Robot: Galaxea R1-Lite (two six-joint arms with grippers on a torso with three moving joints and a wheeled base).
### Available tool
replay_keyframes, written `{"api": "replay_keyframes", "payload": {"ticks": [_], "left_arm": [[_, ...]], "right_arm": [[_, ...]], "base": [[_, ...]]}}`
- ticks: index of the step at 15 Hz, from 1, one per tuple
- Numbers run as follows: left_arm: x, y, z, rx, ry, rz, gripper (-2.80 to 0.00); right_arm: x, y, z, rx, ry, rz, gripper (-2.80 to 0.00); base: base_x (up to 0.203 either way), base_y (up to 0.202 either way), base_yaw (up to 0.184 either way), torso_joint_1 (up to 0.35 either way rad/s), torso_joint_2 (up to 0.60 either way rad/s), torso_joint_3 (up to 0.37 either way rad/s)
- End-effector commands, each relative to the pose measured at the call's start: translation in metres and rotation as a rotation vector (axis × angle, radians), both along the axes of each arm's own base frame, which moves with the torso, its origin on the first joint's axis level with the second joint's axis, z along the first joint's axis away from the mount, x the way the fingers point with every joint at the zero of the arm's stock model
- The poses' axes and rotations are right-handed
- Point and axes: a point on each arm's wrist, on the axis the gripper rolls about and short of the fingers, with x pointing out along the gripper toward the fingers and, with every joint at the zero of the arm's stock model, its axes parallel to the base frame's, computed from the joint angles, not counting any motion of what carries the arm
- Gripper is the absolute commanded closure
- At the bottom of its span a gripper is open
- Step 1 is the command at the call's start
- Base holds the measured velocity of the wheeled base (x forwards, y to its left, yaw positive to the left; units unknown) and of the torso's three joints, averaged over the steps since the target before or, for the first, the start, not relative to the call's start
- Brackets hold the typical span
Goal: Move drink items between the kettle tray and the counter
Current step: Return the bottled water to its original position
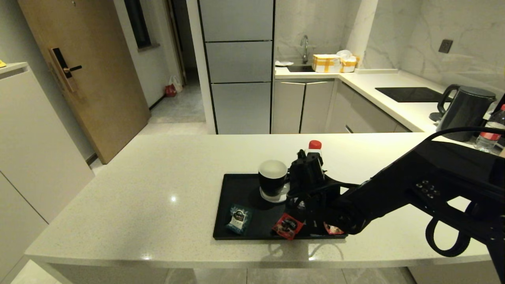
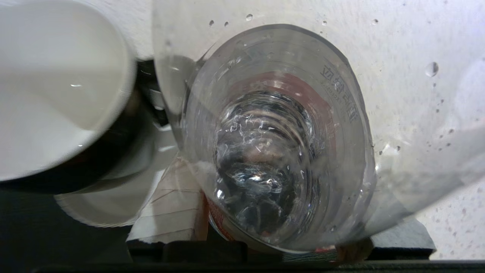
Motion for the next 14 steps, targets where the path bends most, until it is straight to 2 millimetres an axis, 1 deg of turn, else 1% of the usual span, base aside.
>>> {"api": "replay_keyframes", "payload": {"ticks": [1, 3, 8, 10, 14], "left_arm": [[0.0001, 0.0000, 0.0001, 0.000, 0.001, 0.001, 0.00], [0.0001, 0.0000, 0.0001, 0.000, 0.001, 0.001, 0.00], [0.0001, 0.0000, 0.0001, 0.000, 0.001, 0.001, 0.00], [0.0001, 0.0000, 0.0001, 0.000, 0.001, 0.001, 0.00], [0.0001, 0.0000, 0.0001, 0.000, 0.001, 0.001, 0.00]], "right_arm": [[-0.0007, -0.0006, -0.0071, -0.006, 0.012, -0.006, 0.00], [-0.0036, -0.0026, -0.0056, -0.008, 0.016, -0.006, 0.00], [-0.0032, -0.0023, -0.0118, -0.019, 0.029, -0.005, 0.00], [-0.0037, -0.0026, -0.0068, -0.009, 0.022, -0.001, 0.00], [-0.0046, -0.0031, -0.0036, -0.007, 0.019, 0.001, 0.00]], "base": [[0.000, 0.000, 0.000, 0.000, 0.00, 0.000], [0.000, 0.000, 0.000, 0.000, 0.00, 0.000], [0.000, 0.000, 0.000, 0.000, 0.00, 0.000], [0.000, 0.000, 0.000, 0.000, 0.00, 0.000], [0.000, 0.000, 0.000, 0.000, 0.00, 0.000]]}}
